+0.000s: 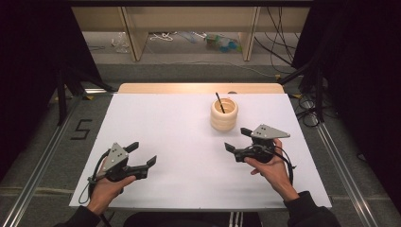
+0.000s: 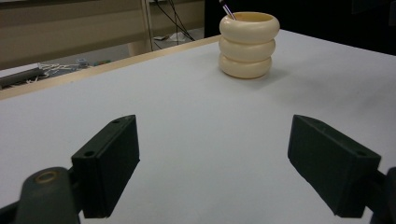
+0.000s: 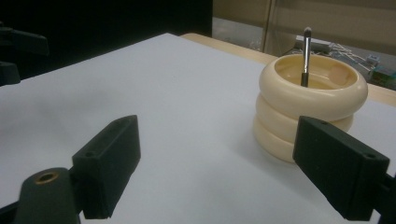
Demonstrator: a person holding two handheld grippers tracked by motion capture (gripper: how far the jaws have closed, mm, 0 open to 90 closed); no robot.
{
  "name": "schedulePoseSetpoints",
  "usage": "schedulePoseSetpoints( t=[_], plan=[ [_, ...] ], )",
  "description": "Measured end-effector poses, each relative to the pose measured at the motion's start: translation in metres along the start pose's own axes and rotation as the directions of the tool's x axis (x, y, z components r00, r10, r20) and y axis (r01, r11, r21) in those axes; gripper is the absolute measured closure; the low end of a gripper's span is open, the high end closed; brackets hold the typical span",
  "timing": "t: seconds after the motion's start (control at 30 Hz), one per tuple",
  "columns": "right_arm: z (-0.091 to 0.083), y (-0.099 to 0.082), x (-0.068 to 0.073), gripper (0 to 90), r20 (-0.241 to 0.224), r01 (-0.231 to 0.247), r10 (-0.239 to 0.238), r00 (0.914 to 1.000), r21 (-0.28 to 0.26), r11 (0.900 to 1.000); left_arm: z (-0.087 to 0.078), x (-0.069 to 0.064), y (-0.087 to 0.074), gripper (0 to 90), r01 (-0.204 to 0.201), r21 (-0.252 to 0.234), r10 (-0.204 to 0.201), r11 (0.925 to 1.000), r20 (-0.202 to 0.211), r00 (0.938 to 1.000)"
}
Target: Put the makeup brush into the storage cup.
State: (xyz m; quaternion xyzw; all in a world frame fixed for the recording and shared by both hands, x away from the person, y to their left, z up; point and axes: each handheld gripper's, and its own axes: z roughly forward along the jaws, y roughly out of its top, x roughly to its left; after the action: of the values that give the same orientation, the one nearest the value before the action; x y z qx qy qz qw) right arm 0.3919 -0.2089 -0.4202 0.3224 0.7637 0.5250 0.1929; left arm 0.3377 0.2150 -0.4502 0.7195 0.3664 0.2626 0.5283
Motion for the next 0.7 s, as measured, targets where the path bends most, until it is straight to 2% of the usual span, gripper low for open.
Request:
schedulePoseSetpoints(
  t=[0.03,0.57,0.7],
  plan=[
    [-0.001,0.000,-0.001,16.2,0.017,0.014,-0.014,0.9998,0.006,0.9999,0.000,0.000,0.000,16.6,0.000,0.000,0.000,1.0000,0.000,1.0000],
    [-0.009,-0.009,0.000,16.2,0.015,-0.010,0.010,0.9998,0.013,0.9999,0.000,0.000,0.000,16.6,0.000,0.002,0.000,1.0000,-0.001,1.0000],
    [-0.010,-0.011,0.000,16.2,0.015,-0.011,0.012,0.9998,-0.018,0.9998,0.000,0.000,0.000,16.6,0.001,0.001,-0.001,1.0000,0.000,1.0000]
  ],
)
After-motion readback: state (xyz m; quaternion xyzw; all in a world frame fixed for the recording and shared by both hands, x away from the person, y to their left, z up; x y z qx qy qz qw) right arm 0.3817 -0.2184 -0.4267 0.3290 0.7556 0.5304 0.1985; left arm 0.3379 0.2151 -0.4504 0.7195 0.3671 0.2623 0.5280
